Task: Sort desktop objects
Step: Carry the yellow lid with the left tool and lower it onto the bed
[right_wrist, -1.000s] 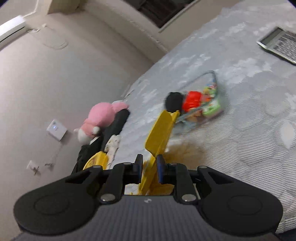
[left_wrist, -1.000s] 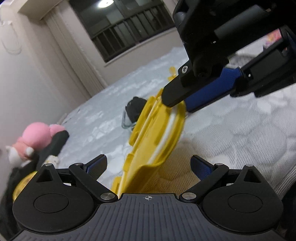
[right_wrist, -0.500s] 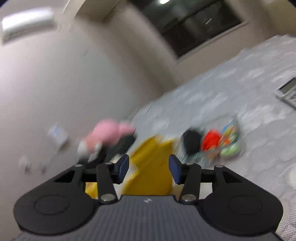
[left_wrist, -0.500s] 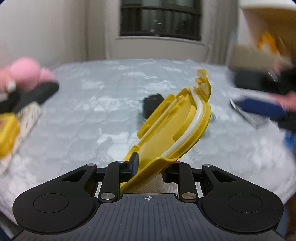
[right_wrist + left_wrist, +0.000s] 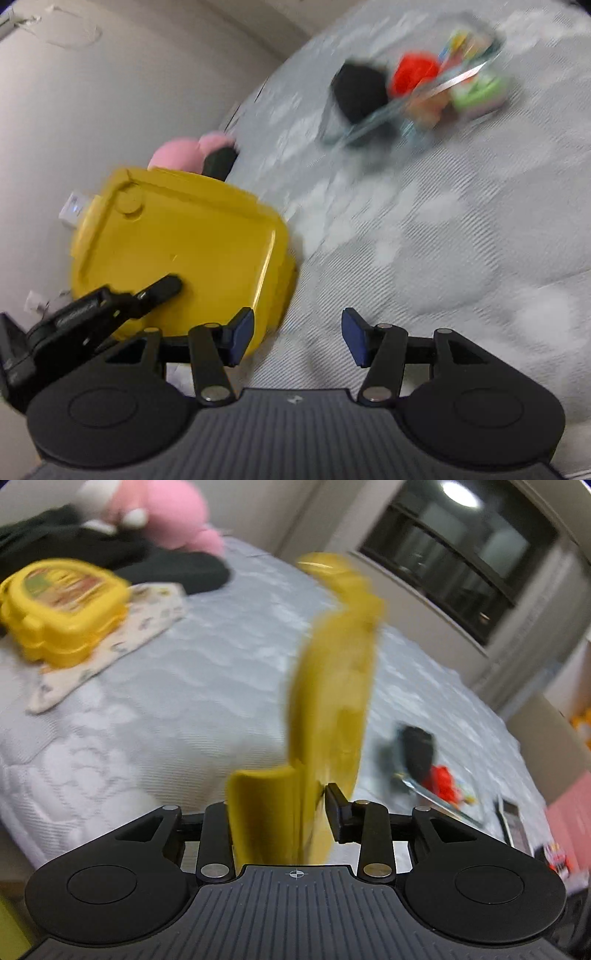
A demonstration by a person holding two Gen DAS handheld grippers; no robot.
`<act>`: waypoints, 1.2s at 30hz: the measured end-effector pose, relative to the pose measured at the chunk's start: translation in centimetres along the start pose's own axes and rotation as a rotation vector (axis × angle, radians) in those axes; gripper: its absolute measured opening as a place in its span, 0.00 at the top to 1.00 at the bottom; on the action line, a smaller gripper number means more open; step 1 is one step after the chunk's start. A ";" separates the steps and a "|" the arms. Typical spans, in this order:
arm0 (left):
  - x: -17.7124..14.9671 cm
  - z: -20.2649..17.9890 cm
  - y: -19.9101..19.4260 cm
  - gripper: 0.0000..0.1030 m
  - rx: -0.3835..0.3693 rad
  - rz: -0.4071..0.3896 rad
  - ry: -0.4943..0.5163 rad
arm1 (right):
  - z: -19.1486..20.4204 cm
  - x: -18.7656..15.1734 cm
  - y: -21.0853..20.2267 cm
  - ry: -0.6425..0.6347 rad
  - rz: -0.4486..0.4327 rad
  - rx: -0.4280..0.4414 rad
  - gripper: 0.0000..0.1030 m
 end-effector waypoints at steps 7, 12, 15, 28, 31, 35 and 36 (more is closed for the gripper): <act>1.7 5.9 1.0 0.52 0.003 0.031 -0.207 | 3.0 -0.7 4.5 -0.049 0.101 0.023 0.41; 2.6 8.4 1.3 0.48 -0.022 0.018 -0.310 | 4.5 -0.8 7.2 0.031 0.148 0.085 0.40; 3.3 9.9 1.4 0.46 -0.046 0.026 -0.384 | 5.8 -0.7 8.1 0.013 0.143 0.099 0.40; 2.6 11.4 2.5 0.44 -0.023 0.060 -0.406 | 5.1 0.5 10.6 0.080 0.068 0.070 0.37; 2.5 11.3 2.4 0.43 -0.025 0.062 -0.399 | 4.8 1.3 10.8 0.091 0.036 0.054 0.41; 2.0 10.9 2.2 0.40 -0.038 0.081 -0.393 | 4.4 1.7 10.0 0.021 0.012 0.021 0.58; 1.8 10.7 2.2 0.40 -0.042 0.086 -0.390 | 4.3 1.7 9.7 0.016 0.007 0.022 0.58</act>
Point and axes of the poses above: each gripper's, at about its wrist camera, not at the fingertips, and y roughly the way its jaws point, z to its left, x to its top, the point moved 8 cm from there along y, roughly the way its jaws point, and after that the axes turned 11 degrees about -y, right-handed, at the moved point
